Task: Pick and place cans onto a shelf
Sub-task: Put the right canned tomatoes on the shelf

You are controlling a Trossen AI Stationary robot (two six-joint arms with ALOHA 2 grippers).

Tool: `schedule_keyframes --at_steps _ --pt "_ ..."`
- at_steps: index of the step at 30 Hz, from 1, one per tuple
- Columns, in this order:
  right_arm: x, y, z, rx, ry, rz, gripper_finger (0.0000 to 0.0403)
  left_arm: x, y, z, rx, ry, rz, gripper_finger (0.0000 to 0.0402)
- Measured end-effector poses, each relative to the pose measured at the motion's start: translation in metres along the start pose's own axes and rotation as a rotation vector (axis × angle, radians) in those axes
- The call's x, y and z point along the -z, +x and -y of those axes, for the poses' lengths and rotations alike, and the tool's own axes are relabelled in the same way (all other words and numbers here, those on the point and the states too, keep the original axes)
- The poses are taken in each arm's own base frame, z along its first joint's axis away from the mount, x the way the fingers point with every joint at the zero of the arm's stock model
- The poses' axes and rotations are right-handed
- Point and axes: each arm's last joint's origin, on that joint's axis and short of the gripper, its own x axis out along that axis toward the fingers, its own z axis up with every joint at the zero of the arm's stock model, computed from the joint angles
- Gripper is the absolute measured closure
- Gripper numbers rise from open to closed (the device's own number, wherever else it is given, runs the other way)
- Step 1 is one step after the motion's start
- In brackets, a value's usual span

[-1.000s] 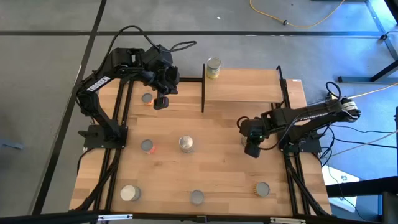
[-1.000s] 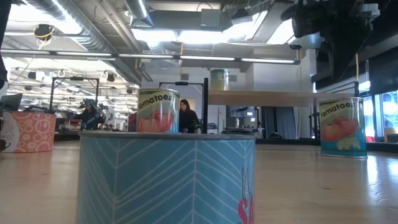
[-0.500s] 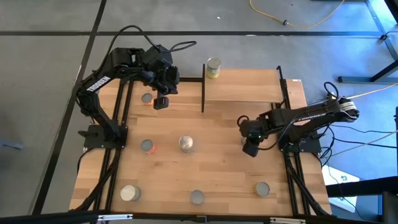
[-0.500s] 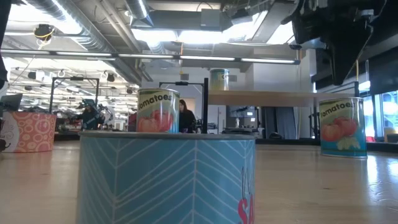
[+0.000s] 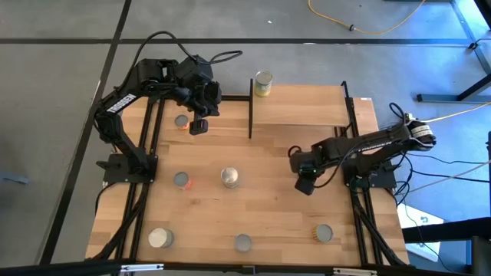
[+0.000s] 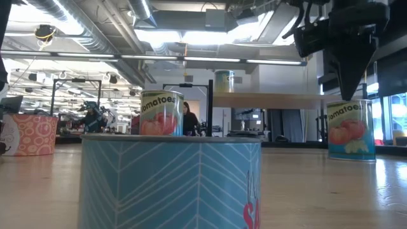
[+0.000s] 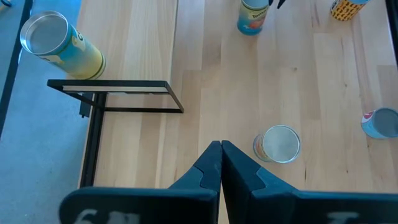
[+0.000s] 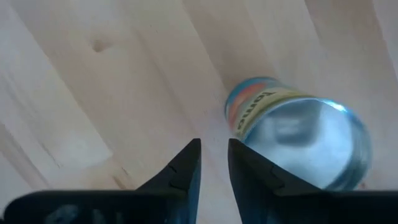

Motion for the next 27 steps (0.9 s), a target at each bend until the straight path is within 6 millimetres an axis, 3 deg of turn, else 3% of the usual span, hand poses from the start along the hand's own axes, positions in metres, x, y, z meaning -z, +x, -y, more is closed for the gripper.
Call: schedule_keyframes --at_steps 6,13,27 --pt "0.000 0.000 0.000 -0.007 -0.027 -0.010 0.0319 0.000 0.000 0.000 0.000 0.000 0.000 0.0401" --pt "-0.001 -0.016 -0.001 0.008 -0.029 -0.017 0.0319 0.000 0.000 0.000 0.000 0.000 0.000 0.0401" --pt "-0.007 -0.016 0.009 0.048 0.021 -0.008 0.0319 0.000 0.000 0.000 0.000 0.000 0.000 0.0401"
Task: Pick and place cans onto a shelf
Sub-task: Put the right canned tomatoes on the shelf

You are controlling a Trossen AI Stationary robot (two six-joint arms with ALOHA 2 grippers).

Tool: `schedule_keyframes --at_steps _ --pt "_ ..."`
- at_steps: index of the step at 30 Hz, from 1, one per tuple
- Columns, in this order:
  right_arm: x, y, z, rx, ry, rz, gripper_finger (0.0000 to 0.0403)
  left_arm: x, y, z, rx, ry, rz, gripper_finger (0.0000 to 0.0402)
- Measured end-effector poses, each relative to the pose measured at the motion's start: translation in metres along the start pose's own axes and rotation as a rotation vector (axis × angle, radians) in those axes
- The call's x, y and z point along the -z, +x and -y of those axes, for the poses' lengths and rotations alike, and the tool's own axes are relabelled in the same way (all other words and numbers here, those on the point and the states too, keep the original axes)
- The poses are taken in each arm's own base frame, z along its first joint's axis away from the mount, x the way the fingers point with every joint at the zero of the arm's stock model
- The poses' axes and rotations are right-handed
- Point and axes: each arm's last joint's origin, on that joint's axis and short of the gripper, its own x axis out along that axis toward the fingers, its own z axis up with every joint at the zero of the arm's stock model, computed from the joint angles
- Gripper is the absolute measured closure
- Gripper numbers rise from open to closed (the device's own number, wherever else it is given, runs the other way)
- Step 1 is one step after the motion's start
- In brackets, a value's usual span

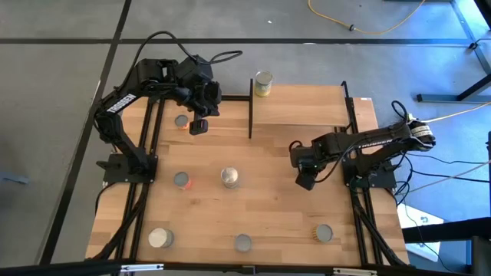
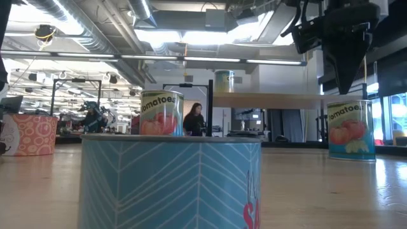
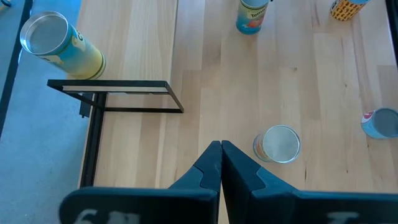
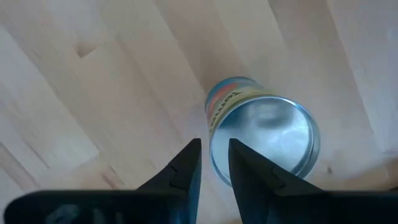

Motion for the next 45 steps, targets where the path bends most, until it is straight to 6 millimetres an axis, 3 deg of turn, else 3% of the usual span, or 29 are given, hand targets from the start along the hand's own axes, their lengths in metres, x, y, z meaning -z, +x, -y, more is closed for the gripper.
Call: schedule_keyframes --at_steps 13,35,45 --pt "-0.001 0.000 0.001 -0.008 0.006 -0.005 0.0319 0.000 0.000 0.000 0.000 0.000 0.000 0.0401" --pt "-0.003 0.025 -0.002 -0.010 0.029 -0.046 0.0319 0.000 0.000 0.000 0.000 0.007 0.000 0.0401" --pt "-0.003 0.026 -0.002 -0.005 0.030 -0.042 0.0320 0.000 0.000 0.000 0.000 0.007 0.000 0.0401"
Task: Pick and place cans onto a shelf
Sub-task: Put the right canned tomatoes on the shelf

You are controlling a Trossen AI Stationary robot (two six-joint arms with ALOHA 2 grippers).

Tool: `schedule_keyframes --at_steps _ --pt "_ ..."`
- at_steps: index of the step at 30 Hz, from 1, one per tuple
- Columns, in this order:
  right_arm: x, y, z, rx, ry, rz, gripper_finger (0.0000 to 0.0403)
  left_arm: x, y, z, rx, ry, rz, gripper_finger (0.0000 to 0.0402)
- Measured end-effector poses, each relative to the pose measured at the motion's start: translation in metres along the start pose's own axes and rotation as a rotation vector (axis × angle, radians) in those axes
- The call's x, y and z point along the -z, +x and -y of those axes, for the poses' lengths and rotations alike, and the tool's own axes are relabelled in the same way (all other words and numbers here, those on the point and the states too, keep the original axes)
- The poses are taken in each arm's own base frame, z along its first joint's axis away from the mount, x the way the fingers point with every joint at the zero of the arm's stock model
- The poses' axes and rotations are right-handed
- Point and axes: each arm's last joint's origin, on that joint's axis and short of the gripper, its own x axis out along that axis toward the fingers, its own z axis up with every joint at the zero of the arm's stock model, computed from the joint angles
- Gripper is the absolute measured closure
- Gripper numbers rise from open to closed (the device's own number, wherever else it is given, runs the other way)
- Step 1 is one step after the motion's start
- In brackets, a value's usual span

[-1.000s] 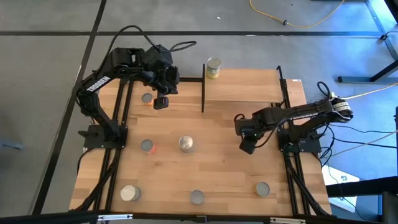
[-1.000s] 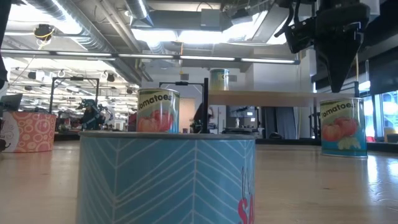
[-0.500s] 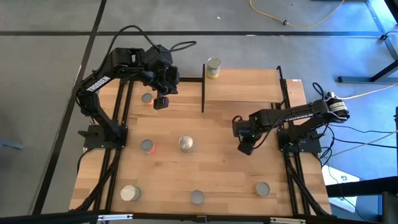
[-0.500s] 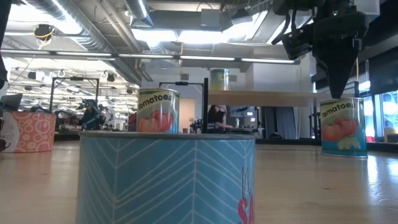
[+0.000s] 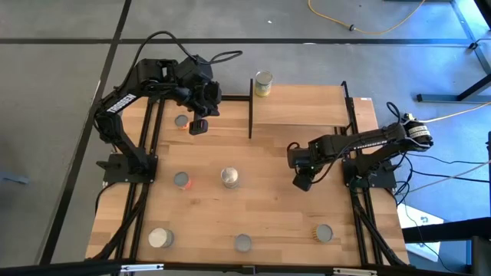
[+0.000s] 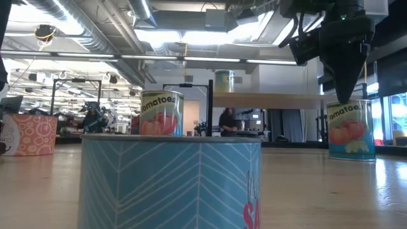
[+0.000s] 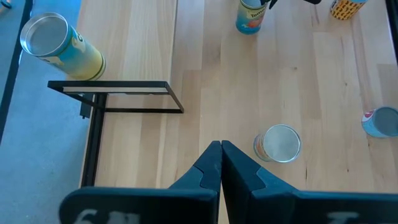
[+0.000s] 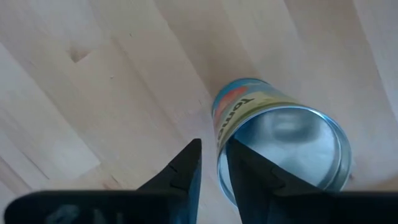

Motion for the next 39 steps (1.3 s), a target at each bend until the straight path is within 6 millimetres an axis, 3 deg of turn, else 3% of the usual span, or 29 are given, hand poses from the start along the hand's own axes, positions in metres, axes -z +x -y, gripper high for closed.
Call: schedule_keyframes --at_steps 10,21,28,39 --pt "-0.002 0.000 0.003 0.023 0.010 0.013 0.0395 0.000 0.000 0.000 0.000 -0.001 0.000 0.0401" --pt "-0.003 -0.008 0.004 0.084 0.010 0.012 0.0401 0.000 0.000 0.000 0.000 -0.002 0.000 0.0401" --pt "-0.004 -0.027 0.003 0.099 0.010 0.000 0.0401 0.000 0.000 0.000 0.000 -0.010 0.000 0.0401" --pt "-0.009 -0.085 -0.001 0.102 0.010 0.066 0.0402 0.000 0.000 0.000 -0.001 -0.036 0.000 0.0401"
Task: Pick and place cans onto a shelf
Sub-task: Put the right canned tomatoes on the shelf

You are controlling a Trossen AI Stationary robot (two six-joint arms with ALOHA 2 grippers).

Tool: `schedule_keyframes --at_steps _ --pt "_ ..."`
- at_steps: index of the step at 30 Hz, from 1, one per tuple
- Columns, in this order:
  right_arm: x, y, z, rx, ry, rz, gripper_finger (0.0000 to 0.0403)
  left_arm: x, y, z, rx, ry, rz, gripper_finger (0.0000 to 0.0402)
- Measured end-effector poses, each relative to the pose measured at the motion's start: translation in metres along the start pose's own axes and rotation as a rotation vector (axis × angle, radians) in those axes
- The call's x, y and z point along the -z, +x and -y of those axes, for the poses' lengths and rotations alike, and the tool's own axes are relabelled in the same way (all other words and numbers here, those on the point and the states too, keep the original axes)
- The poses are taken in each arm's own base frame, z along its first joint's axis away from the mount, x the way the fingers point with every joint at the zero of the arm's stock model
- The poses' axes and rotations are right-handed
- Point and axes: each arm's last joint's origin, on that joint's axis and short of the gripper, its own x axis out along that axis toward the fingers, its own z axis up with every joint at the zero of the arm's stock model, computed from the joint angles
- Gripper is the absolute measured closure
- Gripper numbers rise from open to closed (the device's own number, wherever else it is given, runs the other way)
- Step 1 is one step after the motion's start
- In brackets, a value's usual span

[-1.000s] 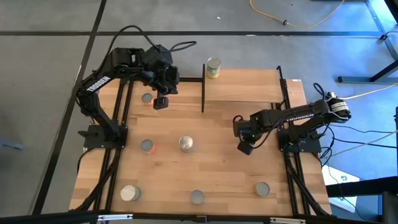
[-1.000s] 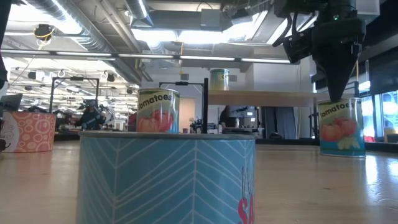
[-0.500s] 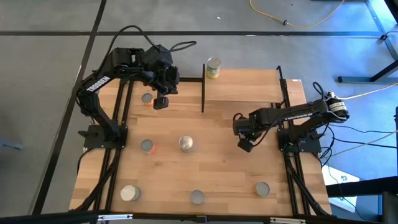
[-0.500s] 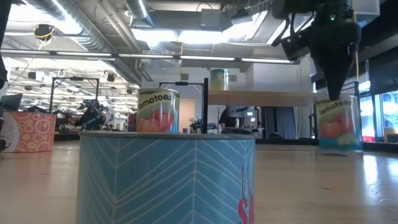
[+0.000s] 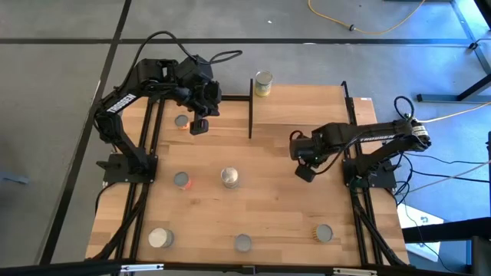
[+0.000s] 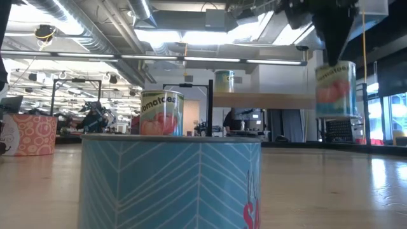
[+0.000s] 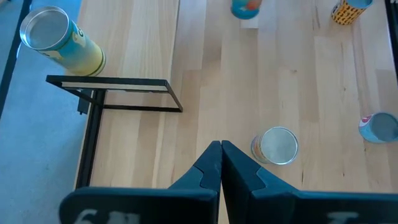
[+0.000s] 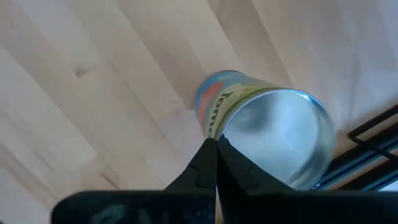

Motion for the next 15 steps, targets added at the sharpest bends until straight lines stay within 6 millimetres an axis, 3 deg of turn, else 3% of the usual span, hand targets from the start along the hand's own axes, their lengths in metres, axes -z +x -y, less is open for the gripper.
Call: schedule_keyframes --at_steps 9,15 --pt "0.001 -0.043 0.010 0.030 -0.005 0.047 0.0403 0.000 0.000 0.000 0.000 -0.001 0.000 0.0401" --pt "-0.016 -0.067 0.016 0.030 -0.017 0.164 0.0403 0.000 0.000 0.000 -0.001 0.000 0.001 0.0401"
